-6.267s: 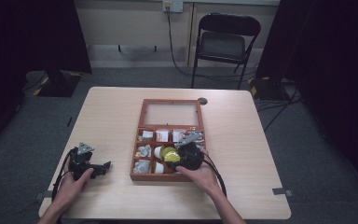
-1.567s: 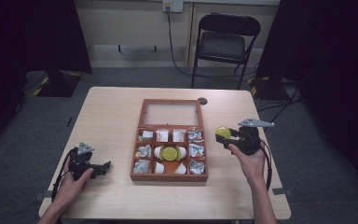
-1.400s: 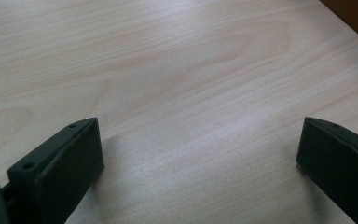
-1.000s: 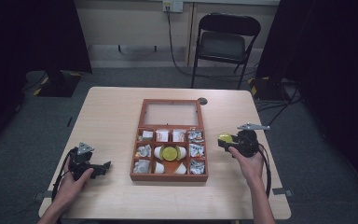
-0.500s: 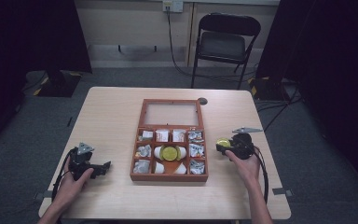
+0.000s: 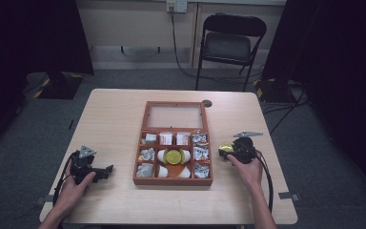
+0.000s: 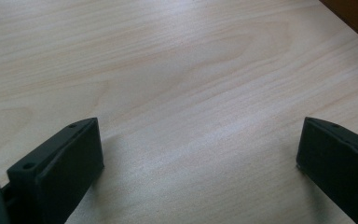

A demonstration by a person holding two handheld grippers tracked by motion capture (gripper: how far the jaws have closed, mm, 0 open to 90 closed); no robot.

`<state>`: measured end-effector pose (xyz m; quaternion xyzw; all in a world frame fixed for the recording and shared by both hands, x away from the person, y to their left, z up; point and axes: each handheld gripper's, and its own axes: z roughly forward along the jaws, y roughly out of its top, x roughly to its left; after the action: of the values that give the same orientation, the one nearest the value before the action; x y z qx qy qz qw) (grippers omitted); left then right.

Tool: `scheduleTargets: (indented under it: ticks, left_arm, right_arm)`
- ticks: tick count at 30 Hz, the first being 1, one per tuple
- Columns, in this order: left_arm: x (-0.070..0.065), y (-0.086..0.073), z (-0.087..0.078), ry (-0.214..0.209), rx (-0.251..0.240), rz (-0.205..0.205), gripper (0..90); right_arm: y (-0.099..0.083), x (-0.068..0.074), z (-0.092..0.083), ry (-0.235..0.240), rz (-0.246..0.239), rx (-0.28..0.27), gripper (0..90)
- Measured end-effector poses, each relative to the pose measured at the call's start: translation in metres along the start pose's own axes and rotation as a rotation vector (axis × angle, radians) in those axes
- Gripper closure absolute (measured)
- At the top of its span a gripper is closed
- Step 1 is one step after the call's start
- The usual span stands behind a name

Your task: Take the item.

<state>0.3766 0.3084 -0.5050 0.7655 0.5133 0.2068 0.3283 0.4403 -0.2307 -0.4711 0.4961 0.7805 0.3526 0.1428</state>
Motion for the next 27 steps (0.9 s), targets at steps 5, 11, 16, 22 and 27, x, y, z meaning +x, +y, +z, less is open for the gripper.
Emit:
scheduleTargets:
  ticks: [5, 11, 16, 22, 27]
  left_arm:
    - [0.0, 0.0, 0.0, 0.0, 0.0, 0.0, 0.0]
    - [0.0, 0.0, 0.0, 0.0, 0.0, -0.001, 0.0]
    - [0.0, 0.0, 0.0, 0.0, 0.0, 0.0, 0.0]
    - [0.0, 0.0, 0.0001, 0.0, -0.001, -0.001, 0.0]
    - [0.0, 0.0, 0.0, 0.0, 0.0, -0.001, 0.0]
  right_arm:
    - [-0.0005, -0.0012, -0.0002, 0.004, 0.009, -0.003, 40.0]
    - [-0.0006, -0.0015, 0.0, 0.007, 0.012, -0.004, 39.8]
    - [-0.0008, -0.0016, 0.0004, -0.007, 0.01, -0.008, 38.0]
    - [0.0013, 0.0001, -0.0034, -0.016, 0.007, -0.039, 32.2]
    - [0.0024, -0.0019, -0.0085, -0.018, 0.029, -0.062, 28.9]
